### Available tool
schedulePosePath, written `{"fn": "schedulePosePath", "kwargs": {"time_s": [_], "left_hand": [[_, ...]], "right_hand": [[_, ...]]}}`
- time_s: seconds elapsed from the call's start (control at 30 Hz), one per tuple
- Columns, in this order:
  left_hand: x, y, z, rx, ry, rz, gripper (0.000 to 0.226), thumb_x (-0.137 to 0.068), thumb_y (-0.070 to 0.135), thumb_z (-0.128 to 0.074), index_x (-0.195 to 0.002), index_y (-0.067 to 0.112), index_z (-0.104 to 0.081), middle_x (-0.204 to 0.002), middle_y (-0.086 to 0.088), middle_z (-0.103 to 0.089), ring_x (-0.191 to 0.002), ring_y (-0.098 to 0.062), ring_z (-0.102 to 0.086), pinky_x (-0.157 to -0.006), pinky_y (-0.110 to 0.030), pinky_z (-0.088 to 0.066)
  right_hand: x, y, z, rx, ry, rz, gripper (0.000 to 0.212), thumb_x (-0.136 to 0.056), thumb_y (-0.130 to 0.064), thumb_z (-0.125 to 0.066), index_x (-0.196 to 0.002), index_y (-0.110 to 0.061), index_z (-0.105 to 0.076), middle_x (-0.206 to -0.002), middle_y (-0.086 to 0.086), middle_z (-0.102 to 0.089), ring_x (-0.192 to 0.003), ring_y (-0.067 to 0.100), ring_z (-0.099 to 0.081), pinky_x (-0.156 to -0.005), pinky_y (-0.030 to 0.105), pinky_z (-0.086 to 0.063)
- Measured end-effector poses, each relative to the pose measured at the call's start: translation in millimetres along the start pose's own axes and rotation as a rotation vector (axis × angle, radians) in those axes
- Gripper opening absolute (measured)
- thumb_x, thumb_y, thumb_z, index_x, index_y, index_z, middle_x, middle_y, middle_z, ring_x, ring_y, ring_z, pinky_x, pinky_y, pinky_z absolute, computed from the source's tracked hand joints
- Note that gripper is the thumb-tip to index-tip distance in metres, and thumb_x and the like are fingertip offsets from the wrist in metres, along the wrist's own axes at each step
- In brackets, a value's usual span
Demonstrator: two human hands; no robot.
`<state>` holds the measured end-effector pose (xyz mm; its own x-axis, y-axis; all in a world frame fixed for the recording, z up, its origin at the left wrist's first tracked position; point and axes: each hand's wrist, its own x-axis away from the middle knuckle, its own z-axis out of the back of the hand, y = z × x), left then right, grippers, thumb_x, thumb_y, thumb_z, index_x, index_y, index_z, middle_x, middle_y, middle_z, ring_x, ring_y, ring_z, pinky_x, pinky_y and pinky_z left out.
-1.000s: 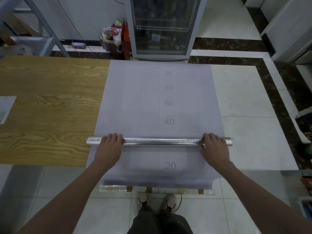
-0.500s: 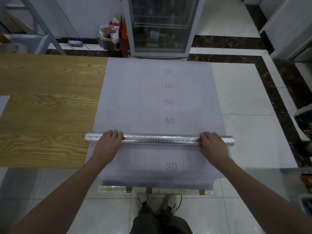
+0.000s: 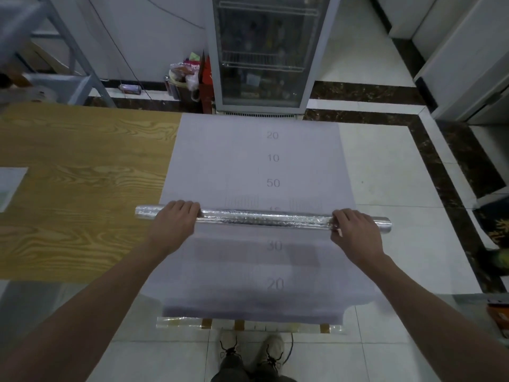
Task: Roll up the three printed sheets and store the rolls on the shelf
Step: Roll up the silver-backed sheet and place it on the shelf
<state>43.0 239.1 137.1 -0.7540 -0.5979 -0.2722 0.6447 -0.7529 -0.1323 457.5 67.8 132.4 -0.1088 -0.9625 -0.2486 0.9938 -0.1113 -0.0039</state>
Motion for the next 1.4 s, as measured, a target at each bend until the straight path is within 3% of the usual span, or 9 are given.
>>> {"fn": "schedulePosePath", "kwargs": {"time_s": [0.1, 0.2, 0.3, 0.5, 0.57, 0.73, 1.07, 1.2, 1.4], "left_hand": [[-34, -7, 37, -0.046, 0.087, 0.012, 0.019, -0.092, 0.008, -0.040, -0.084, 0.010, -0.056, -0.071, -0.007, -0.058, -0.065, -0.029, -0.057, -0.064, -0.041, -0.046], [-70, -12, 81, -0.106, 0.143, 0.030, 0.016, -0.095, 0.008, -0.043, -0.087, 0.009, -0.057, -0.073, -0.009, -0.059, -0.066, -0.029, -0.057, -0.064, -0.041, -0.046], [-107, -15, 130, -0.139, 0.163, 0.043, 0.005, -0.092, 0.007, -0.057, -0.096, 0.006, -0.059, -0.082, -0.014, -0.065, -0.073, -0.033, -0.061, -0.068, -0.044, -0.049], [-163, -14, 223, -0.239, 0.236, 0.060, 0.033, -0.071, 0.003, -0.076, -0.101, 0.002, -0.061, -0.085, -0.018, -0.066, -0.075, -0.037, -0.063, -0.069, -0.046, -0.052], [-178, -10, 247, -0.278, 0.261, 0.073, 0.037, -0.068, 0.003, -0.079, -0.101, 0.002, -0.061, -0.085, -0.019, -0.067, -0.076, -0.038, -0.064, -0.071, -0.045, -0.053], [-209, 7, 305, -0.267, 0.367, 0.048, 0.024, -0.078, 0.009, -0.077, -0.097, 0.006, -0.063, -0.089, -0.015, -0.069, -0.080, -0.033, -0.065, -0.077, -0.043, -0.055], [-247, 18, 411, -0.288, 0.624, 0.074, 0.025, -0.073, 0.005, -0.079, -0.092, 0.003, -0.063, -0.083, -0.019, -0.068, -0.074, -0.037, -0.066, -0.073, -0.047, -0.056], [-247, 19, 423, -0.312, 0.688, 0.063, 0.026, -0.071, 0.004, -0.080, -0.091, 0.003, -0.063, -0.080, -0.017, -0.068, -0.070, -0.036, -0.065, -0.069, -0.046, -0.056], [-249, 11, 416, -0.281, 0.661, 0.033, 0.031, -0.072, 0.011, -0.083, -0.095, 0.007, -0.063, -0.086, -0.015, -0.069, -0.074, -0.033, -0.066, -0.073, -0.046, -0.058]], "right_hand": [[-28, 8, 35, 0.006, 0.074, -0.034, 0.035, -0.060, -0.003, -0.079, -0.092, -0.007, -0.064, -0.082, 0.009, -0.065, -0.073, 0.034, -0.063, -0.067, 0.040, -0.051], [-55, 14, 76, 0.040, 0.149, -0.076, 0.044, -0.064, -0.003, -0.076, -0.106, -0.009, -0.063, -0.087, 0.010, -0.065, -0.077, 0.034, -0.062, -0.072, 0.043, -0.050], [-79, 20, 120, 0.076, 0.259, -0.126, 0.042, -0.071, -0.004, -0.073, -0.111, -0.012, -0.063, -0.094, 0.010, -0.066, -0.082, 0.034, -0.060, -0.077, 0.045, -0.049], [-114, 41, 200, 0.063, 0.514, -0.123, 0.039, -0.072, -0.014, -0.077, -0.108, -0.008, -0.064, -0.107, 0.010, -0.068, -0.103, 0.032, -0.063, -0.101, 0.051, -0.045], [-120, 50, 228, 0.079, 0.581, -0.125, 0.037, -0.074, -0.015, -0.073, -0.109, -0.008, -0.064, -0.107, 0.009, -0.069, -0.103, 0.032, -0.063, -0.102, 0.051, -0.044], [-122, 74, 300, 0.157, 0.738, -0.100, 0.029, -0.079, -0.015, -0.072, -0.107, -0.014, -0.065, -0.103, 0.006, -0.068, -0.097, 0.030, -0.062, -0.093, 0.050, -0.047], [-138, 93, 425, 0.218, 0.878, -0.103, 0.030, -0.081, -0.020, -0.073, -0.110, -0.016, -0.064, -0.111, 0.003, -0.067, -0.101, 0.025, -0.060, -0.097, 0.043, -0.043], [-138, 96, 440, 0.238, 0.882, -0.084, 0.031, -0.080, -0.020, -0.073, -0.110, -0.015, -0.065, -0.109, 0.003, -0.067, -0.101, 0.026, -0.062, -0.098, 0.043, -0.044], [-135, 96, 437, 0.266, 0.842, -0.087, 0.028, -0.083, -0.018, -0.072, -0.110, -0.014, -0.065, -0.108, 0.004, -0.068, -0.101, 0.026, -0.062, -0.094, 0.041, -0.045]]}}
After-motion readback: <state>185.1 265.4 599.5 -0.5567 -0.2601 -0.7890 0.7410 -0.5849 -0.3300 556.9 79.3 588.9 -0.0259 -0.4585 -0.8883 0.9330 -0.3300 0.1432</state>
